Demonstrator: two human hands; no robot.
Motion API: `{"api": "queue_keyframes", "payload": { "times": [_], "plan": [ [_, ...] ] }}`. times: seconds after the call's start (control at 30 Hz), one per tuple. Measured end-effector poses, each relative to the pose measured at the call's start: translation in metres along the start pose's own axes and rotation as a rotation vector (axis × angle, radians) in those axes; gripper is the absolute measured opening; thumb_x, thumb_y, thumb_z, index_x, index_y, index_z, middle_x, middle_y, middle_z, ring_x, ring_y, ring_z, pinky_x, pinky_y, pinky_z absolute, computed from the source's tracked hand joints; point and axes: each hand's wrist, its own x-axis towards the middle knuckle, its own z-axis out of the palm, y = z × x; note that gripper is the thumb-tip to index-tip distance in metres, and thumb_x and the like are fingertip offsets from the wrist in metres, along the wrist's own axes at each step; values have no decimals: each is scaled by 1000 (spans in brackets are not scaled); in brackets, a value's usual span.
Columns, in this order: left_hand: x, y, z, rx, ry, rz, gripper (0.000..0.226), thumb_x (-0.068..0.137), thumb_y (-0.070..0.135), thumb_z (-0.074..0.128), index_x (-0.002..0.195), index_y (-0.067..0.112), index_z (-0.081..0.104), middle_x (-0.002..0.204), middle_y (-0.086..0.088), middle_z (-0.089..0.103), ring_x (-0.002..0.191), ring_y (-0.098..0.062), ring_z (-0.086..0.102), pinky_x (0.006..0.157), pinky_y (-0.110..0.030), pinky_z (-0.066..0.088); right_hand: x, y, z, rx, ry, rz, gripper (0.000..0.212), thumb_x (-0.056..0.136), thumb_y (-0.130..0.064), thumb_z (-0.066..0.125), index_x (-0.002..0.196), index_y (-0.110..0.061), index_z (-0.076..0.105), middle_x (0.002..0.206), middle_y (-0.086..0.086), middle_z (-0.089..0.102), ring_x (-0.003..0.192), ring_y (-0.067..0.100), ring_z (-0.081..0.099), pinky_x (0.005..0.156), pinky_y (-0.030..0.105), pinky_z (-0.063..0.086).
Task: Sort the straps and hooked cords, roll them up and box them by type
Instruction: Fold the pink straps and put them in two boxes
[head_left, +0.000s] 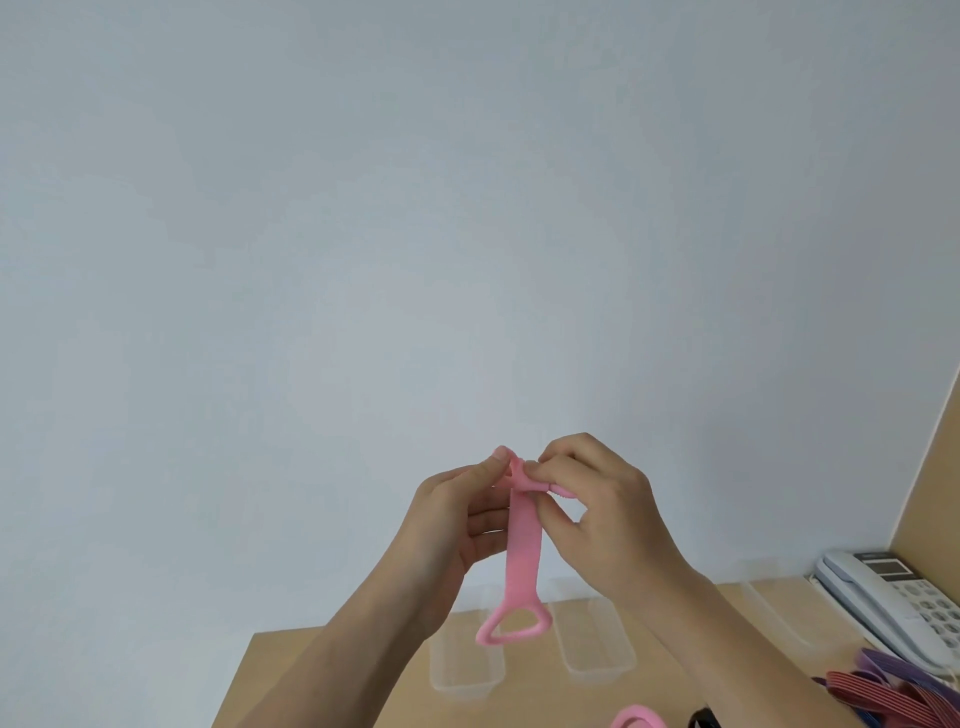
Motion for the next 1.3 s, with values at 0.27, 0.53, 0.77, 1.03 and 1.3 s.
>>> {"api": "queue_keyframes", "payload": {
  "times": [0.27, 0.53, 0.77, 1.03, 1.3],
  "plan": [
    [-5, 2, -1, 28, -91, 31, 35, 101, 28, 53, 104, 6, 80, 115, -13, 76, 106, -30, 70, 105, -46, 53, -1, -3, -9, 68, -45, 1, 20, 82, -6, 70, 98, -18, 74, 96, -5, 59, 84, 10, 61, 69, 28, 51],
    [-11, 6, 3, -27, -92, 53, 32, 102, 22, 54, 97, 3, 79, 108, -25, 75, 104, -36, 72, 102, -46, 54, -5, -9, -11, 84, -30, -15, 21, 88, -7, 65, 101, -18, 77, 97, -5, 60, 77, 9, 58, 67, 23, 50],
    [-7, 2, 1, 17, -37, 77, 28, 91, 7, 67, 113, -11, 67, 106, -28, 74, 99, -36, 72, 104, -50, 54, -1, -15, -14, 249, -20, 100, 18, 87, -6, 68, 96, -18, 80, 91, -8, 65, 82, 8, 64, 73, 22, 53],
    [-6, -3, 4, 134, 65, 112, 27, 88, 14, 74, 115, 14, 71, 102, -8, 79, 101, -30, 74, 102, -48, 55, 10, -20, -12, 417, -127, 589, 17, 83, -24, 81, 98, -25, 73, 92, -11, 70, 87, 5, 67, 73, 26, 58],
    [-4, -4, -2, 151, 76, 110, 42, 85, 14, 73, 125, 22, 61, 104, -2, 79, 99, -23, 76, 102, -47, 54, 15, -19, -9, 446, -236, 612, 3, 87, -23, 76, 89, -25, 78, 81, -12, 74, 69, 7, 66, 67, 25, 52]
  ]
}}
